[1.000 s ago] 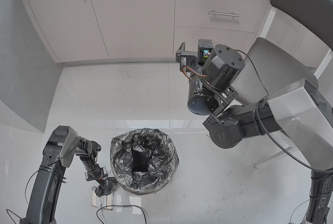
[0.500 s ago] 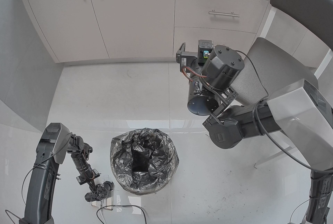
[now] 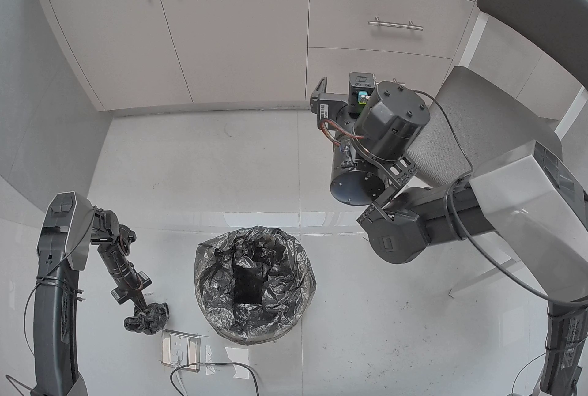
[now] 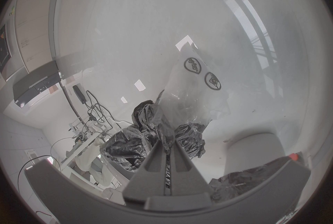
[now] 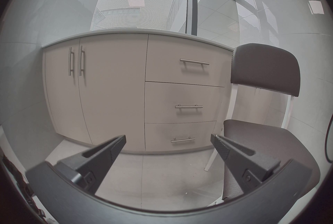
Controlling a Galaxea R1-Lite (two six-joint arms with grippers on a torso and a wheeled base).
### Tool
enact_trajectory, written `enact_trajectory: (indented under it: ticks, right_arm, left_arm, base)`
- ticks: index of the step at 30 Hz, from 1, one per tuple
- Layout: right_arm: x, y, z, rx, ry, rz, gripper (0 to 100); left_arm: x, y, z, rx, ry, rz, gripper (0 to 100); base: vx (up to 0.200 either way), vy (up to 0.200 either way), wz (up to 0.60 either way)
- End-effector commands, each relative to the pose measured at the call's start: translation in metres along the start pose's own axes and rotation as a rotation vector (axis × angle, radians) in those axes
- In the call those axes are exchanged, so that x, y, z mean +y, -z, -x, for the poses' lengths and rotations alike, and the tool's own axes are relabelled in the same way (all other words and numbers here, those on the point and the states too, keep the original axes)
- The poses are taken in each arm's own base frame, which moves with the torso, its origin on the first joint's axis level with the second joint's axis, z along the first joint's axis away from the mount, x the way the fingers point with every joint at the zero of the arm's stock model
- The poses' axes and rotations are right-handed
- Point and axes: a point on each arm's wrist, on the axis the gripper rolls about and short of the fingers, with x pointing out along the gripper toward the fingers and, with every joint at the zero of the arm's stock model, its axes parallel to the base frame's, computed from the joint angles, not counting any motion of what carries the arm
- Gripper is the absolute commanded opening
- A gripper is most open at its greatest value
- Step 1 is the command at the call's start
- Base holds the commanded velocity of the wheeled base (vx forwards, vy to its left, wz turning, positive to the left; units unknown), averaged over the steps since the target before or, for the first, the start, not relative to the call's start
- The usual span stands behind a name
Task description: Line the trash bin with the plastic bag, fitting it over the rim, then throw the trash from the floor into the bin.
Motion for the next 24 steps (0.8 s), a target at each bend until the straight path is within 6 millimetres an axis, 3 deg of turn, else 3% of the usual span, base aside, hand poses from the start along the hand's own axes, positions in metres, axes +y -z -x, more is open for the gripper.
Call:
enact_trajectory:
  ticks: [1,3,13,24]
  right_arm:
    - [0.0,-0.001,0.001,-0.002,-0.001,-0.003,100]
    - [0.0,-0.003,0.001,-0.012,0.001,-0.013,100]
    - [-0.001,-0.009,0.003,-0.028,0.003,-0.035,100]
    - [-0.002,-0.01,0.004,-0.032,0.003,-0.039,100]
  left_arm:
    - [0.003,0.0,0.041,-0.035,0.054,0.009,0]
    - [0.005,0.006,0.066,-0.008,0.111,0.012,0]
    - [0.003,0.033,0.132,-0.032,0.199,0.012,0]
    - [0.003,0.035,0.135,-0.019,0.222,0.01,0]
  base:
    - [0.0,0.0,0.0]
    - [0.0,0.0,0.0]
    - [0.0,0.0,0.0]
    - [0.0,0.0,0.0]
